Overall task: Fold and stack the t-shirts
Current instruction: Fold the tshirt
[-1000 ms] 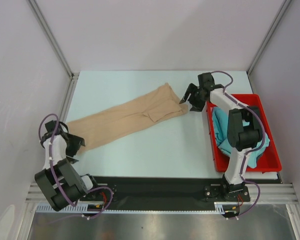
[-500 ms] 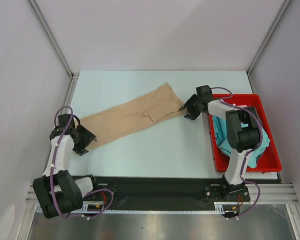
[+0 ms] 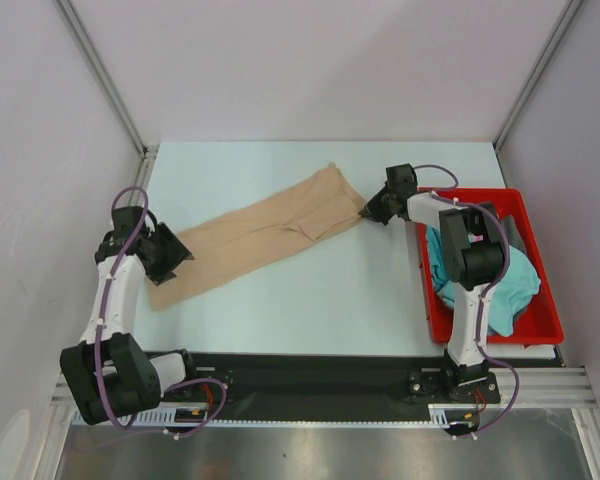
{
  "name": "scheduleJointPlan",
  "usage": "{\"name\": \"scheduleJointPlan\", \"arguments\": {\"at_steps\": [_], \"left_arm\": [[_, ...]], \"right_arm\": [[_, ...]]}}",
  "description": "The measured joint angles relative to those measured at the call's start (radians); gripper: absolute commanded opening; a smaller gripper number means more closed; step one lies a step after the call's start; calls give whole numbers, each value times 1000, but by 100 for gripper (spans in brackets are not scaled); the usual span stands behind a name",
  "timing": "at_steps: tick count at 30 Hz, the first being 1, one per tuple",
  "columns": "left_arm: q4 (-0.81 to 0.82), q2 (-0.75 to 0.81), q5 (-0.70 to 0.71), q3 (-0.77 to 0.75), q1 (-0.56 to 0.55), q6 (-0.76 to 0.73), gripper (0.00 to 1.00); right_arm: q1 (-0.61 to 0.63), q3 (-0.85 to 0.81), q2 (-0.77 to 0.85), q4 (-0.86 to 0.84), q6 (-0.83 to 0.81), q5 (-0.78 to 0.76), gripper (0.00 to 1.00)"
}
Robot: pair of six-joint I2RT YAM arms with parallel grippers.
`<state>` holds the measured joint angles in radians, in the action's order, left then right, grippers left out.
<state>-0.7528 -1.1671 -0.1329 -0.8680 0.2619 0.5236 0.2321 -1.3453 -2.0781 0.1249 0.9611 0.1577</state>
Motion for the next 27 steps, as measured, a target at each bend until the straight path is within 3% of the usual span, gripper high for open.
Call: {"name": "scheduleJointPlan", "arguments": {"at_steps": [5,10,13,14,17,21,27], "left_arm": [[13,-49,20,-65,-92,-39,67],[30,-108,51,-129,-230,-74,71],[34,-153,55,-179,-282,-96,71],[34,-164,55,-197,-294,-103,71],[34,-170,61,-234,-310,-120,71],[33,-157,88,-264,-312,-142,71],[26,-71,142,-261,-312,-159,70]], "right_arm": [[-16,-208,-131,13,-121,-29,0],[-42,-566,-344,51,-292,-20,11],[-44,-733,-429,100,-354,-21,29],[-45,-778,-447,129,-368,-24,41],[-44,-849,-454,220,-386,-39,57],[-33,-818,-380,337,-373,-68,72],[53,-400,-5,419,-260,-34,78]]}}
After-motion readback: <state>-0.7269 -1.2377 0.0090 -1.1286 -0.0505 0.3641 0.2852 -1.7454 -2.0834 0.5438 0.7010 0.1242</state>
